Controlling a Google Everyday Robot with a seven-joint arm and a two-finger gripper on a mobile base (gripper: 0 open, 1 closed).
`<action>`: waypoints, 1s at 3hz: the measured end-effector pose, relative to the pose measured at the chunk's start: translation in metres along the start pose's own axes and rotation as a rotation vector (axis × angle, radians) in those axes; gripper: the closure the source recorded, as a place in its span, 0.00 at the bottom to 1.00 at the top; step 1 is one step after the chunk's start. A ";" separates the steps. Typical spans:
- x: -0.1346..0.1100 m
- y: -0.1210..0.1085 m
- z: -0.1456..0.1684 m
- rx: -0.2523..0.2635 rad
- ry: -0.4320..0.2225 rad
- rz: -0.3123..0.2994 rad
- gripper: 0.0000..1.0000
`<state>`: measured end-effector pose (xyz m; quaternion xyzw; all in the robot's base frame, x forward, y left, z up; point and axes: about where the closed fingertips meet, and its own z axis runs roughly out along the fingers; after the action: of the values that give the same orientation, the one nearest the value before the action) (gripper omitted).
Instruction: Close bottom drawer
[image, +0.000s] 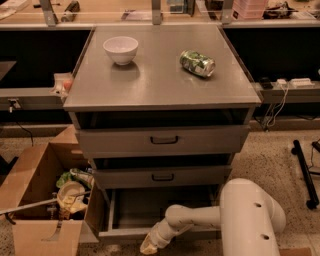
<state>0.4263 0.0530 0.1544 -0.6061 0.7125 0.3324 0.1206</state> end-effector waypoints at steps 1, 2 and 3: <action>0.000 0.000 0.000 0.000 0.000 0.000 0.81; 0.000 0.000 0.000 0.000 0.000 0.000 0.50; 0.000 0.000 0.000 0.000 0.000 0.000 0.27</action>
Offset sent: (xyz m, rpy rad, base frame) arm 0.0000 0.0000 0.0000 0.0000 0.0000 0.0000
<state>0.4262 0.0530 0.1544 -0.6061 0.7125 0.3324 0.1205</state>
